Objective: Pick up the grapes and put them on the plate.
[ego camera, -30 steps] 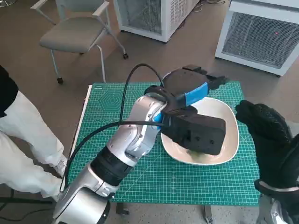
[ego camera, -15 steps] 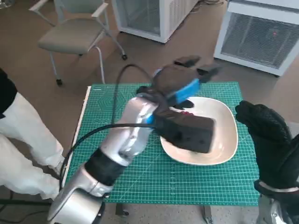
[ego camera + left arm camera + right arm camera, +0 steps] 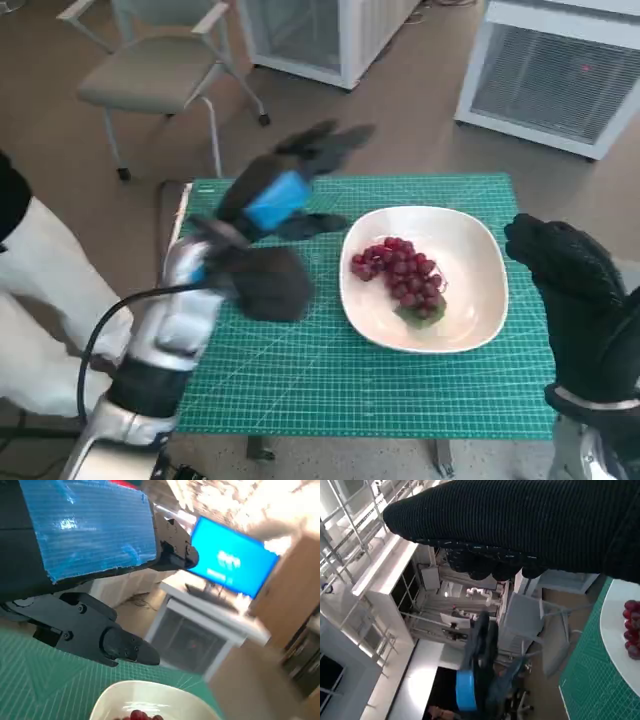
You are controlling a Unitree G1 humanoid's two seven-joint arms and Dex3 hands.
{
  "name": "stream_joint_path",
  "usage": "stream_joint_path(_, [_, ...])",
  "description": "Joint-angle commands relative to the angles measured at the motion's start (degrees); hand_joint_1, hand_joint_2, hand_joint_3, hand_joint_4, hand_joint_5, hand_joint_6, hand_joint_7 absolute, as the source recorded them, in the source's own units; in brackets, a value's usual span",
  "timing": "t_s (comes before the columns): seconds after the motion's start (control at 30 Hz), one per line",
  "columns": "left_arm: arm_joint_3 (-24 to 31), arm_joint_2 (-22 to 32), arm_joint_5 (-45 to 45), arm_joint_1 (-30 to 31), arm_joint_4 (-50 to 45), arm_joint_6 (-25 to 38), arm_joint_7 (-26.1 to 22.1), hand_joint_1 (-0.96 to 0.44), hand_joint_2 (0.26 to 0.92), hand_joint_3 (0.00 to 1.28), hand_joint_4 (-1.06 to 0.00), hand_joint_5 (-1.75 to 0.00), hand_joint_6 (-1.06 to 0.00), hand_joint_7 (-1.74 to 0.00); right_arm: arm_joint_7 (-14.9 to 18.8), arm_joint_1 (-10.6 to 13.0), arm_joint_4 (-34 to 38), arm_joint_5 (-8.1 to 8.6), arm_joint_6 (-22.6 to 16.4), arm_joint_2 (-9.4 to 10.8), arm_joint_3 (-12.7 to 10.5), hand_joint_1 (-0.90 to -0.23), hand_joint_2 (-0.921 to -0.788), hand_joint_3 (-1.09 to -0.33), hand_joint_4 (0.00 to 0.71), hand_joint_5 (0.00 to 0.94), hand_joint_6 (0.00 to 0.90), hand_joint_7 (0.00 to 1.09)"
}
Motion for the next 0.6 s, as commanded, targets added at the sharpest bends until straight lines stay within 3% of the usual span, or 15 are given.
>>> stream_joint_path(0.03, [4.35, -0.33, -8.64, 4.59, 3.11, -7.61, -1.72, -0.46, 0.921, 0.05, -0.24, -0.01, -0.34, -0.02, 0.24, -0.11, 1.2, 0.03, 1.22, -0.09, 0.32, -0.497, -0.921, -0.552, 0.433, 0.495, 0.193, 0.9])
stream_joint_path(0.2, [9.42, -2.79, -21.51, 8.22, 7.79, -13.18, -7.79, -0.51, 0.921, 0.08, -0.23, 0.0, -0.3, 0.0, 0.35, -0.56, 1.28, 0.01, 1.63, -0.2, 0.46, -0.493, -0.921, -0.552, 0.435, 0.491, 0.195, 0.9])
stream_joint_path(0.37, [12.83, -6.46, -32.2, 10.61, 8.27, -12.46, -13.6, -0.47, 0.921, 0.08, -0.2, 0.0, -0.27, 0.0, 0.64, -0.84, 1.43, 0.07, 1.9, -0.44, 0.39, -0.491, -0.921, -0.553, 0.436, 0.488, 0.197, 0.9])
stream_joint_path(0.6, [14.3, -9.2, -37.08, 14.31, 5.44, -10.65, -16.16, -0.4, 0.921, 0.08, -0.19, 0.0, -0.26, 0.0, 1.21, -1.22, 2.01, 0.16, 2.01, -0.75, 0.34, -0.491, -0.921, -0.554, 0.439, 0.485, 0.201, 0.89])
